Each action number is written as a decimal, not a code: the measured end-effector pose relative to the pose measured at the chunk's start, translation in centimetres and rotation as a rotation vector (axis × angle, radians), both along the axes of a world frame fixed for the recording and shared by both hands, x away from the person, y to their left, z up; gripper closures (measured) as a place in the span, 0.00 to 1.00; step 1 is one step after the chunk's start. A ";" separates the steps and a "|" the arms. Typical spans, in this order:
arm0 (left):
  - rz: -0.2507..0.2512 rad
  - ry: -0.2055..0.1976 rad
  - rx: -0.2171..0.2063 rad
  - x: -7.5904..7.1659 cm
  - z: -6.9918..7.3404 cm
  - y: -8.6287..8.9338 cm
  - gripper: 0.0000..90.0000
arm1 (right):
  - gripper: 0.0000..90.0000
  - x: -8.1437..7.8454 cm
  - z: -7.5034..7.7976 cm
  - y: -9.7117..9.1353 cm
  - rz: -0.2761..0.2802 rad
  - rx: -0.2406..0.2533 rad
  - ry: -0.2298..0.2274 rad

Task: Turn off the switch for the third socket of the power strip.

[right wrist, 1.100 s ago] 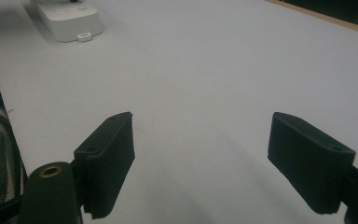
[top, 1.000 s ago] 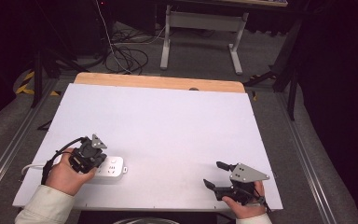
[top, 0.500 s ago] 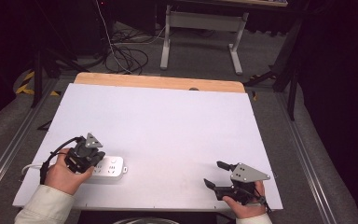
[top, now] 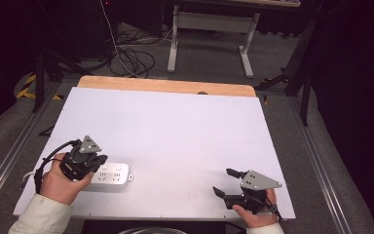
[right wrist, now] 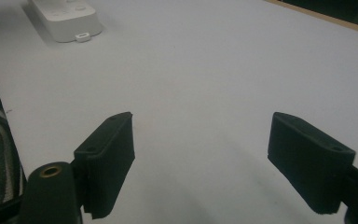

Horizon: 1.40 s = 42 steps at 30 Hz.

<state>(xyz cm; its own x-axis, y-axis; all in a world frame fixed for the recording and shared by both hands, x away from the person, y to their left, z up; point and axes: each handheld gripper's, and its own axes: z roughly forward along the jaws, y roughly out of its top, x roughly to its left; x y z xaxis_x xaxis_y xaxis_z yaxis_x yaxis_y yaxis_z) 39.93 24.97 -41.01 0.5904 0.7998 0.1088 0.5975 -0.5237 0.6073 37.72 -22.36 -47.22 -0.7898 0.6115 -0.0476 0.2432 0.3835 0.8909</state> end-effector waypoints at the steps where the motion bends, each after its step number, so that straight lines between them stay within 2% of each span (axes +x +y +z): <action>1: 0.000 -0.007 0.005 0.0 0.1 0.0 0.99 | 0.26 0.0 0.0 0.0 -0.001 0.000 0.000; 7: -0.013 -0.020 -0.012 -0.4 0.5 -0.1 0.94 | 0.26 0.0 0.0 0.0 -0.001 -0.001 -0.001; 9: -0.025 -0.053 -0.036 -0.6 0.9 -0.1 0.78 | 0.26 0.0 0.0 0.0 0.000 -0.002 -0.001; 10: -0.025 -0.053 -0.036 -0.6 0.9 -0.1 0.72 | 0.26 0.0 0.0 0.0 -0.002 0.000 0.000; 11: -0.045 -0.069 -0.065 -0.7 1.2 0.0 0.65 | 0.26 0.0 0.0 0.0 -0.003 -0.002 0.000; 12: -0.045 -0.069 -0.065 -0.7 1.2 0.0 0.59 | 0.26 0.0 0.0 0.0 -0.002 -0.002 0.001; 13: -0.043 -0.077 -0.080 -0.8 1.3 0.0 0.59 | 0.26 0.0 0.0 0.0 -0.002 -0.002 0.001; 15: -0.057 -0.094 -0.108 -1.0 1.5 0.1 0.48 | 0.26 0.1 0.0 0.0 -0.001 0.000 0.000; 17: -0.075 -0.120 -0.127 -1.2 1.7 0.3 0.43 | 0.26 0.0 0.0 0.0 -0.001 0.000 0.000; 19: -0.094 -0.159 -0.137 -1.5 1.9 0.4 0.42 | 0.26 0.0 -0.1 -0.1 -0.001 -0.001 0.002; 21: -0.104 -0.185 -0.167 -1.9 2.1 0.5 0.40 | 0.26 0.0 0.0 -0.1 -0.003 -0.001 0.000; 23: -0.120 -0.199 -0.196 -2.1 2.2 0.6 0.39 | 0.26 0.0 0.0 -0.1 -0.002 0.002 0.001; 27: -0.136 -0.217 -0.219 -2.7 2.2 0.7 0.32 | 0.26 0.0 0.0 0.0 -0.001 -0.003 0.001; 33: -0.171 -0.302 -0.317 -3.8 1.5 1.0 0.23 | 0.26 -0.1 0.0 -0.1 -0.001 0.002 -0.001; 34: -0.177 -0.318 -0.324 -4.0 1.4 1.0 0.23 | 0.26 -0.1 0.0 -0.1 -0.001 0.001 -0.001; 37: -0.179 -0.364 -0.305 -4.4 0.9 1.3 0.23 | 0.26 -0.1 0.0 -0.1 0.001 0.001 -0.001; 42: -0.182 -0.365 -0.347 -5.0 -0.4 2.2 0.23 | 0.26 -0.1 0.0 -0.1 0.003 0.002 -0.001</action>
